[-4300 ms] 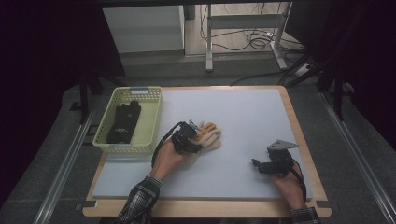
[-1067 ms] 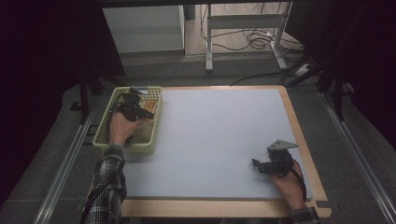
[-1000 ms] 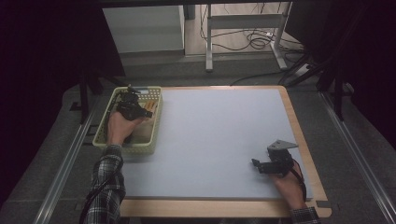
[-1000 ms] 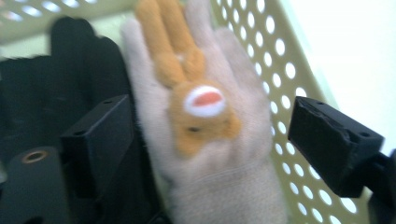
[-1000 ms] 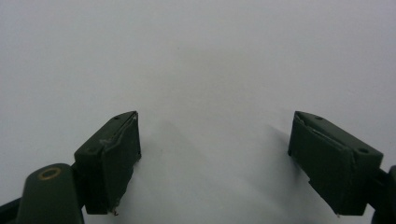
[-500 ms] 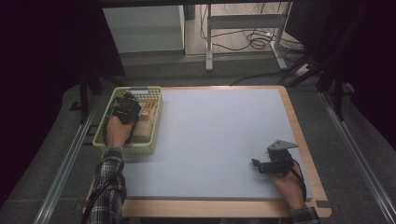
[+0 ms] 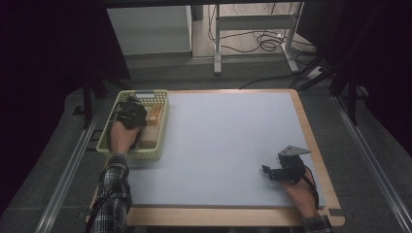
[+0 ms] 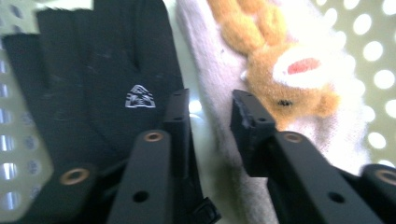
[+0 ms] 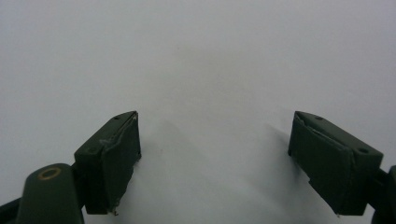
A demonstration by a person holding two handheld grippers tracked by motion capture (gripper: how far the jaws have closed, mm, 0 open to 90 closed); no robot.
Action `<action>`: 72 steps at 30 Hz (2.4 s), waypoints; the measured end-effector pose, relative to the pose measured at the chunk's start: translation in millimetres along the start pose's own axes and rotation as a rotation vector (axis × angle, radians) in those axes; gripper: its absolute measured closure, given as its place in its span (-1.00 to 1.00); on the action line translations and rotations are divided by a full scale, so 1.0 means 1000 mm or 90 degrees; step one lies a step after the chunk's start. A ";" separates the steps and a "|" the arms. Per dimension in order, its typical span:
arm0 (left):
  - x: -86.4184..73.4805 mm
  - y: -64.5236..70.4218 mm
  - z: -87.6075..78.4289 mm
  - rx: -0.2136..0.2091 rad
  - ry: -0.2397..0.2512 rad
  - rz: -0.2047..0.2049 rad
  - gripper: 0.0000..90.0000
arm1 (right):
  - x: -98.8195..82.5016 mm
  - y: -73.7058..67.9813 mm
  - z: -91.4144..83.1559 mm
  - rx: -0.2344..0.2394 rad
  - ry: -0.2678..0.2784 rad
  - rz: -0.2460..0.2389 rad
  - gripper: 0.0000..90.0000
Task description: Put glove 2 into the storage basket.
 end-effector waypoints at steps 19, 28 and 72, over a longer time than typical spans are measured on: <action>-0.007 -0.011 -0.030 -0.021 0.066 -0.008 -0.23 | 0.000 0.000 0.000 -0.001 0.000 0.000 -0.63; -0.013 -0.011 -0.037 -0.052 0.097 -0.008 -0.55 | 0.000 0.000 0.000 -0.002 0.000 -0.001 -0.63; -0.030 0.065 -0.072 -0.114 0.192 0.159 -0.98 | 0.000 0.000 0.000 -0.002 -0.002 -0.001 -0.63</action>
Point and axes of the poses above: each handheld gripper's, and its own axes: z roughly forward along the jaws, x roughly out of its top, y roughly to its right, the point moved 9 cm from there along z, roughly forward along the jaws, and after that the axes turned 15 degrees about -y, right-handed, at the moved point
